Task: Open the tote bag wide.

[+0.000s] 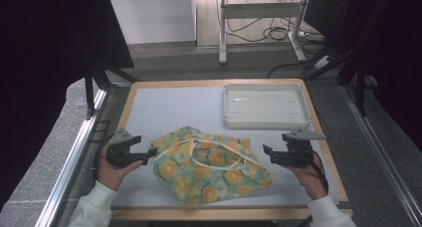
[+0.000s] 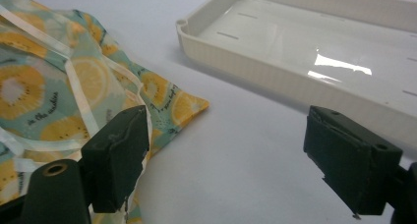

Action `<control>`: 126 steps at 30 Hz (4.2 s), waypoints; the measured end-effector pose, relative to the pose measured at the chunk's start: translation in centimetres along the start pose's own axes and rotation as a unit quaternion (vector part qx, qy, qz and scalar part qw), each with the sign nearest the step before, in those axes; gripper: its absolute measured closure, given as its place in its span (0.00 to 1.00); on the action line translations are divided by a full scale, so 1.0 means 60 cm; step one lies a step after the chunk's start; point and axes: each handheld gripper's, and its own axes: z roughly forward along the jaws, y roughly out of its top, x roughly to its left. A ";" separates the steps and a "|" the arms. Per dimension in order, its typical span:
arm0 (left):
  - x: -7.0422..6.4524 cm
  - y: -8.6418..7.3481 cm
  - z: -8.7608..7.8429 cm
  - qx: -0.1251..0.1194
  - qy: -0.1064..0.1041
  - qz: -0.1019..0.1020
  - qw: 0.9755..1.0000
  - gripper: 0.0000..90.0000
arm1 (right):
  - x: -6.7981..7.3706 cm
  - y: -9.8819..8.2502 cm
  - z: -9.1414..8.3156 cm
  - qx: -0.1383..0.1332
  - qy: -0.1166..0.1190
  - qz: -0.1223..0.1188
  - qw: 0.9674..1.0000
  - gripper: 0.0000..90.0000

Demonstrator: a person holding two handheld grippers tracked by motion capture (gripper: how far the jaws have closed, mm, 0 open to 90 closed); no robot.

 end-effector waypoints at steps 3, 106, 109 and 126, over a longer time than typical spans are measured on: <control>0.001 -0.002 -0.003 0.000 -0.005 0.000 1.000 0.24 | 0.001 -0.001 -0.010 -0.007 0.004 0.000 1.000 0.21; -0.073 0.061 0.075 0.092 -0.130 0.061 0.985 0.99 | 0.014 -0.022 0.004 0.030 -0.001 -0.006 1.000 0.26; -0.072 0.062 0.067 0.082 -0.130 0.062 0.986 1.00 | 0.014 -0.021 0.003 0.030 -0.001 -0.006 1.000 0.26; -0.071 0.061 0.057 0.069 -0.129 0.057 0.988 1.00 | 0.028 0.004 -0.036 0.018 0.016 -0.030 0.999 0.32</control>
